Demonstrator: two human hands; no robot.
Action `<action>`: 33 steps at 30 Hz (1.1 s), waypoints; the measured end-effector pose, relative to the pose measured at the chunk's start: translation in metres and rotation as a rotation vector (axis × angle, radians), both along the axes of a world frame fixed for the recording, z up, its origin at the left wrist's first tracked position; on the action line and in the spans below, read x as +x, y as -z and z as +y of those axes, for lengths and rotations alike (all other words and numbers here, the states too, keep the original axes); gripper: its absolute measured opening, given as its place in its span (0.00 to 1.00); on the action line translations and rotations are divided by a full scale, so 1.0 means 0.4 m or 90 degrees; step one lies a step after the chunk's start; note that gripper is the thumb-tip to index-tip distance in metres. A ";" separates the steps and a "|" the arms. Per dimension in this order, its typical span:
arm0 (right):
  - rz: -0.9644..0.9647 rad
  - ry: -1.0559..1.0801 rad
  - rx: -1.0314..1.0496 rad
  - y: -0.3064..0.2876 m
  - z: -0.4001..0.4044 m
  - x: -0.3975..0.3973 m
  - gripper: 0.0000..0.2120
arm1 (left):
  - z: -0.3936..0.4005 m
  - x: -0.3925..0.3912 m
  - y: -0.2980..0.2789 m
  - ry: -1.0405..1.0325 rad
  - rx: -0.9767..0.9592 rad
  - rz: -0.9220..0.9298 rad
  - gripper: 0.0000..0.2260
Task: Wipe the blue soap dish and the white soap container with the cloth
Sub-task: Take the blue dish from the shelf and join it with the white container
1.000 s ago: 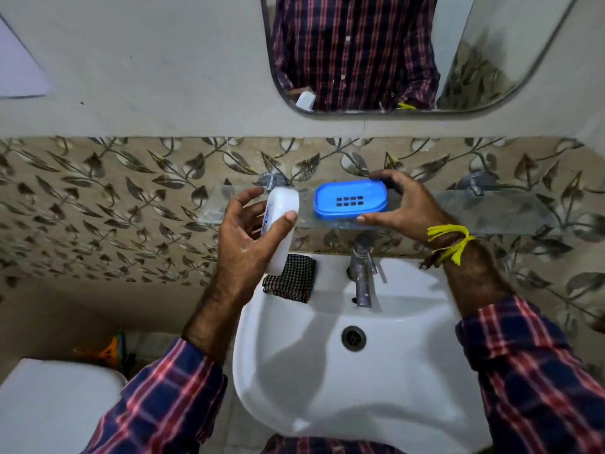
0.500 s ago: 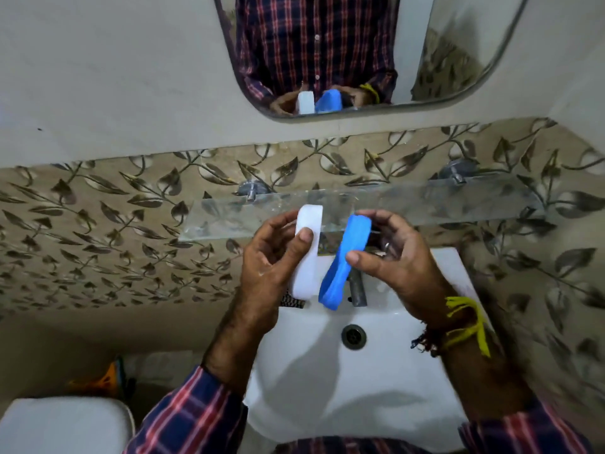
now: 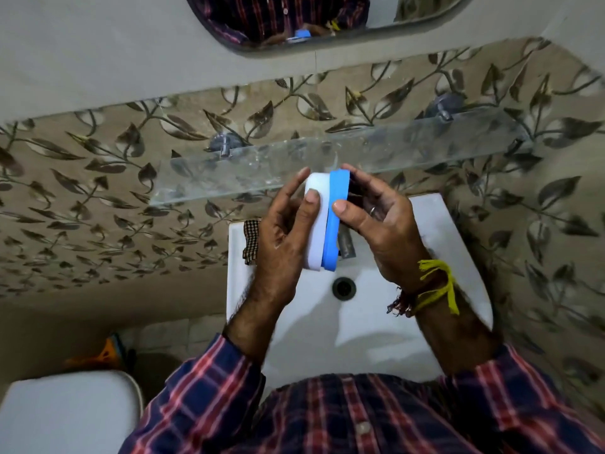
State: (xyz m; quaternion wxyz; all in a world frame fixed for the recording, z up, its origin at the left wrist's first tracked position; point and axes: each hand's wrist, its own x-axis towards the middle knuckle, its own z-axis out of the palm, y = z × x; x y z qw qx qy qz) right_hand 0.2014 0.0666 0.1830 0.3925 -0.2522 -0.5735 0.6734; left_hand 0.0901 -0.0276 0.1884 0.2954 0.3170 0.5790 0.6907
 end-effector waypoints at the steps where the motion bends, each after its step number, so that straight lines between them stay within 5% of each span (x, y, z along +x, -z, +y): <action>1: -0.001 0.009 -0.004 0.004 -0.004 -0.001 0.27 | -0.001 0.006 -0.001 -0.004 -0.005 -0.006 0.19; 24: -0.013 0.016 -0.006 0.028 -0.037 -0.009 0.24 | -0.011 0.025 -0.003 -0.039 -0.009 0.002 0.22; 33: 0.006 -0.014 0.004 0.034 -0.033 -0.013 0.26 | -0.010 0.029 0.015 -0.029 -0.013 0.008 0.15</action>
